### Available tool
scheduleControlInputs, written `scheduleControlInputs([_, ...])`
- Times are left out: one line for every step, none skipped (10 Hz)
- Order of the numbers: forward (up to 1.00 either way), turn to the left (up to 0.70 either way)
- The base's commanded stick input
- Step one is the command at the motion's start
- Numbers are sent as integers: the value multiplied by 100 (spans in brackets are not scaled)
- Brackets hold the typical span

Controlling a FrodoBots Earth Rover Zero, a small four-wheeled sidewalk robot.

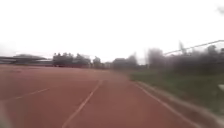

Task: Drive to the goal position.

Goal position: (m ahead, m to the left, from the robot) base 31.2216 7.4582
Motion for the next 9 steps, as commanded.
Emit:
scheduleControlInputs([70,7])
scheduleControlInputs([70,6])
scheduleControlInputs([70,6])
scheduleControlInputs([70,6])
scheduleControlInputs([70,7])
scheduleControlInputs([70,7])
scheduleControlInputs([70,7])
scheduleControlInputs([70,7])
scheduleControlInputs([70,7])
